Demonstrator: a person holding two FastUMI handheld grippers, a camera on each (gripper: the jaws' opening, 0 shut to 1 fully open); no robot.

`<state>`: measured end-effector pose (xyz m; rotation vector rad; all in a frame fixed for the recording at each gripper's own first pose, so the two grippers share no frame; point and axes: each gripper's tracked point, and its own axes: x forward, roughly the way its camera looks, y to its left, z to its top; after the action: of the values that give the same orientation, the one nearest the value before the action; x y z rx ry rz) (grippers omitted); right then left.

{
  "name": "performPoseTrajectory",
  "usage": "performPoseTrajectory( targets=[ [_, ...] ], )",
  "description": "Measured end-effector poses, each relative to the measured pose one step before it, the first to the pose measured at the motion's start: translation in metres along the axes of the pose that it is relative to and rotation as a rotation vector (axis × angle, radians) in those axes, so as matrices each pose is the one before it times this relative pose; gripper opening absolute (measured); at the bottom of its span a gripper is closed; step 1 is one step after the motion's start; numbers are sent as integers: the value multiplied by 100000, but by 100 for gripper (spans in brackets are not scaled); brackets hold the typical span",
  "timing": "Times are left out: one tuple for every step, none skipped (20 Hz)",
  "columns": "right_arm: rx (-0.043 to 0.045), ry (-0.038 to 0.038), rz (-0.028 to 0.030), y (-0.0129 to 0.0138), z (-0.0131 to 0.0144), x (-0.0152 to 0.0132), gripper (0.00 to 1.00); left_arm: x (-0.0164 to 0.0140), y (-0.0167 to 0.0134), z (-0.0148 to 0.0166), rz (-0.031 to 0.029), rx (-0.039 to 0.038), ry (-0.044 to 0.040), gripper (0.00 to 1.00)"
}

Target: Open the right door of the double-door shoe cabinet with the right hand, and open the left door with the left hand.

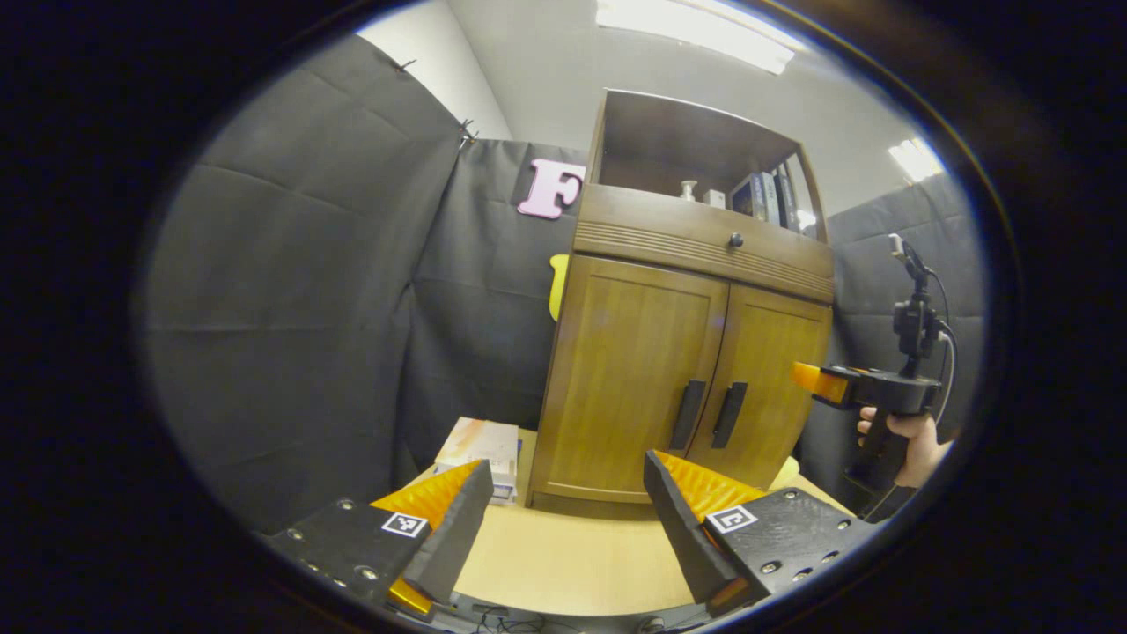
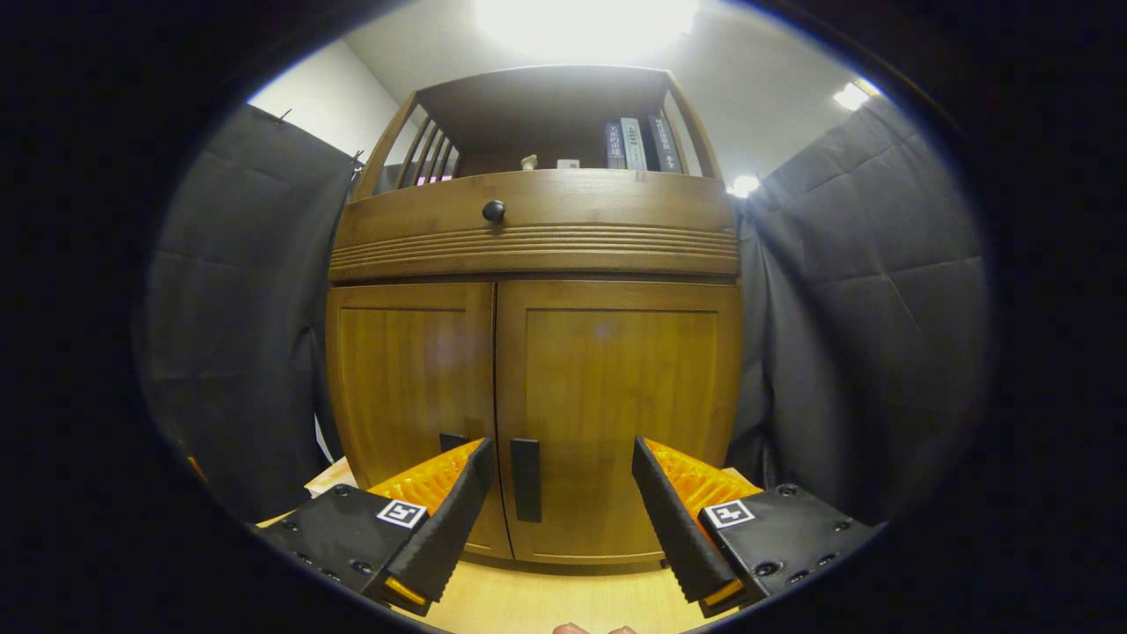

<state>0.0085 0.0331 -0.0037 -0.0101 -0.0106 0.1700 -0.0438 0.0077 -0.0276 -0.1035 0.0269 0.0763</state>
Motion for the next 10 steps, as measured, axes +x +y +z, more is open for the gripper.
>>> performPoseTrajectory(
  targets=[
    [385,900,1000,208,-153,261,99,-218,65,-1,1081,67,196,95],
    [509,769,794,324,-122,77,99,-246,195,-52,1431,497,-29,98],
    [561,865,677,241,-160,154,99,-148,337,139,1958,957,-261,100],
    [560,971,618,219,-235,137,99,-317,402,93,2562,1168,-244,100],
    [599,1164,754,226,-296,203,99,-424,456,51,2864,949,-118,100],
    [1016,2052,935,267,-372,167,97,-214,564,-162,2783,317,186,100],
    [886,2773,938,323,-502,61,97,21,511,-167,2474,-451,450,100],
    [-212,1537,403,103,-283,-46,97,89,294,-274,2005,-828,389,99],
    [-1110,535,98,-90,-2,118,97,-37,188,-35,1823,-804,148,98],
    [-1287,425,-217,-268,-122,363,99,34,118,6,2014,-426,-216,100]
  ],
)
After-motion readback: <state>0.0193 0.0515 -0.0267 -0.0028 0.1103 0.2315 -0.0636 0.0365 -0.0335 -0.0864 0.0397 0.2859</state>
